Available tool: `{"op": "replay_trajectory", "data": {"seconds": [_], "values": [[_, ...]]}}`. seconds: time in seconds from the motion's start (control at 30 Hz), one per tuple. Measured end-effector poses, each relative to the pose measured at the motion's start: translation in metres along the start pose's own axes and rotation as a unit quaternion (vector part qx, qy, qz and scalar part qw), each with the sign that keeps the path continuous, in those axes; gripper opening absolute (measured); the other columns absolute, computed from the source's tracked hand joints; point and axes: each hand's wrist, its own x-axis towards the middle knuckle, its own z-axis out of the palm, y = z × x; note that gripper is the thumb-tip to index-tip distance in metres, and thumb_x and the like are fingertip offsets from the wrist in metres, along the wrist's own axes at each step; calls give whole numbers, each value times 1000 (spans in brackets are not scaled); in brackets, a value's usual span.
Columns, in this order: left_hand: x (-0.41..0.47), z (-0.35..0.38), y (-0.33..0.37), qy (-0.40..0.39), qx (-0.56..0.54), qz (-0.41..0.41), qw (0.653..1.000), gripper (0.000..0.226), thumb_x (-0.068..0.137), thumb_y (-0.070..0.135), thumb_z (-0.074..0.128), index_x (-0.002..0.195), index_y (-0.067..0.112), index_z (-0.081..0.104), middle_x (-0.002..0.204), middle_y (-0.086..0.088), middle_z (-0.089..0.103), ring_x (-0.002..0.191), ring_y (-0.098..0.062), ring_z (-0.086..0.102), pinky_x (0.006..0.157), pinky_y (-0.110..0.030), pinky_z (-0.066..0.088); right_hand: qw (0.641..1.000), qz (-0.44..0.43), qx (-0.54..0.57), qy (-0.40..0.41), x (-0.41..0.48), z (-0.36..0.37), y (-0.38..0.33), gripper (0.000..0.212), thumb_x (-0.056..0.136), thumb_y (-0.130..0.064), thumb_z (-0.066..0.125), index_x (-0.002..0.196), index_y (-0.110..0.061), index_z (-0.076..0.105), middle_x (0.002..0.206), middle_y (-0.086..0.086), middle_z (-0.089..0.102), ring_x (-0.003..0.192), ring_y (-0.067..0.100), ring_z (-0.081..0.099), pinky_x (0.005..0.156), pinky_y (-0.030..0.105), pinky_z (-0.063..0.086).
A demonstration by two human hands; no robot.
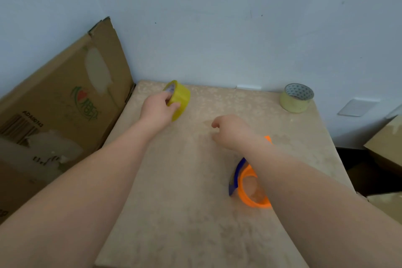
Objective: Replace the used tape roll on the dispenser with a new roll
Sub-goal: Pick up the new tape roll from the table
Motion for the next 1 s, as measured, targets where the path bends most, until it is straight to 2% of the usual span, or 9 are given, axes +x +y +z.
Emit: {"op": "replay_trajectory", "data": {"seconds": [0.13, 0.23, 0.37, 0.47, 0.63, 0.73, 0.8, 0.9, 1.0], "values": [[-28, -9, 21, -56, -297, -91, 949, 13, 89, 22, 55, 82, 16, 63, 79, -4, 58, 79, -19, 51, 67, -31, 38, 989, 19, 113, 90, -21, -3, 9, 37, 87, -25, 55, 122, -15, 61, 125, 7, 63, 114, 25, 57, 92, 34, 48], [-57, -14, 35, -99, -417, -131, 894, 17, 93, 21, 49, 80, 17, 59, 79, -3, 59, 79, -20, 54, 71, -33, 42, 973, 24, 192, 127, -40, -6, 10, 31, 89, -25, 56, 115, -13, 66, 117, 5, 68, 110, 21, 59, 89, 31, 47], [-92, -18, 51, -116, -507, -175, 836, 17, 95, 21, 46, 86, 13, 58, 85, -6, 63, 76, -17, 60, 71, -30, 49, 943, 5, 318, 103, -71, -5, 5, 34, 91, -37, 54, 115, -16, 68, 113, -1, 67, 106, 15, 58, 83, 25, 41], [-115, -25, 55, -148, -549, -227, 790, 27, 93, 29, 49, 108, 10, 61, 101, -9, 69, 84, -19, 67, 71, -33, 56, 905, 17, 422, 45, -96, -2, -3, 47, 88, -50, 53, 127, -23, 58, 117, -5, 59, 103, 14, 55, 82, 29, 48], [-164, -46, 67, -229, -624, -270, 697, 41, 94, 35, 42, 117, 6, 59, 109, -16, 69, 88, -26, 70, 69, -41, 59, 878, 31, 475, 45, -139, 10, -10, 32, 82, -28, 62, 113, -24, 54, 112, 13, 66, 99, 29, 65, 79, 51, 57], [-195, -61, 77, -242, -640, -258, 683, 44, 94, 34, 44, 125, 5, 55, 120, -17, 64, 98, -28, 66, 76, -43, 56, 900, 40, 431, 61, -171, 9, -12, 28, 82, -17, 58, 110, -14, 61, 104, 13, 65, 92, 32, 65, 68, 48, 60], [-215, -69, 84, -253, -637, -241, 687, 43, 94, 32, 44, 124, 4, 55, 118, -16, 64, 98, -27, 65, 77, -40, 56, 889, 59, 452, 47, -189, 7, -13, 25, 83, -11, 57, 107, -11, 62, 97, 12, 63, 80, 31, 66, 55, 36, 60], [-237, -77, 90, -263, -626, -219, 701, 41, 92, 32, 48, 123, 7, 56, 119, -13, 64, 100, -24, 64, 77, -34, 57, 869, 104, 483, 11, -213, 4, -18, 19, 85, -9, 53, 101, -11, 62, 87, 11, 65, 58, 25, 66, 53, 31, 59], [-252, -80, 91, -263, -617, -203, 714, 29, 90, 30, 51, 111, 12, 60, 103, -7, 67, 89, -18, 64, 76, -29, 55, 855, 135, 501, -1, -230, 4, -22, 25, 88, -18, 51, 105, -5, 64, 75, 13, 67, 40, 14, 60, 37, 19, 47]]}}
